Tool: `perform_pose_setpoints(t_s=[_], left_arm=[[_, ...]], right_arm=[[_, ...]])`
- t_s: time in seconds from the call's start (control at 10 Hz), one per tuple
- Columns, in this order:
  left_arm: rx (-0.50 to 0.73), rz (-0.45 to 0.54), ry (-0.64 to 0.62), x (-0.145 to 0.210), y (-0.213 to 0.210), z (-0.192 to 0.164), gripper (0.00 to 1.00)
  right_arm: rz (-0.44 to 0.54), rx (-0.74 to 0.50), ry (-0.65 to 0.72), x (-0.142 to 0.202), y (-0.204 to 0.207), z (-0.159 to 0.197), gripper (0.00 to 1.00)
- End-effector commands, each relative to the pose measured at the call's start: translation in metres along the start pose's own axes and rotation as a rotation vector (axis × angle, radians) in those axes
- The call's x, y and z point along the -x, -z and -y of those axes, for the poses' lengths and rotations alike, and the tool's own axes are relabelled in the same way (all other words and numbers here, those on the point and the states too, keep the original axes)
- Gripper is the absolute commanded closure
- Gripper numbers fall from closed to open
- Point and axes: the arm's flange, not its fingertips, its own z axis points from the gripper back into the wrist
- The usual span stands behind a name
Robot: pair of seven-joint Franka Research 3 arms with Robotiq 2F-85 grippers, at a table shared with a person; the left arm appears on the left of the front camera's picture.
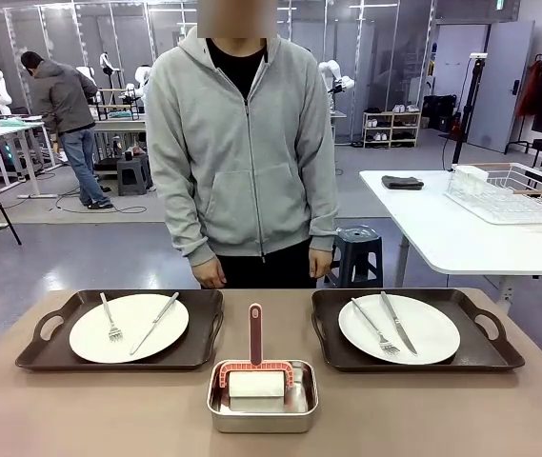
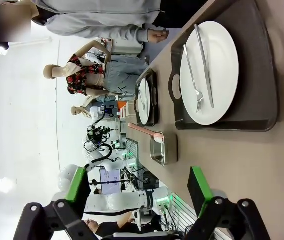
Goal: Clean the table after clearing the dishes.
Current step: When the left (or right) Handle tray is removed, use the left hand (or right hand) to clean the left (or right) side of the table with the Lint Roller.
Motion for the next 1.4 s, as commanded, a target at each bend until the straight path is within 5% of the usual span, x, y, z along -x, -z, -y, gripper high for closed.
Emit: perform_pose_setpoints(t_s=[0.0, 1.3], left_arm=[[0.011, 0.001, 0.002, 0.0020, -0.0040, 0.0021, 0.00], [0.011, 0.001, 0.002, 0.0020, -0.0040, 0.0021, 0.00]], right_arm=[[-0.002, -0.008, -0.002, 0.0016, -0.0020, -0.0015, 0.00], [-0.002, -0.008, -0.002, 0.0016, -0.0020, -0.0015, 0.00]])
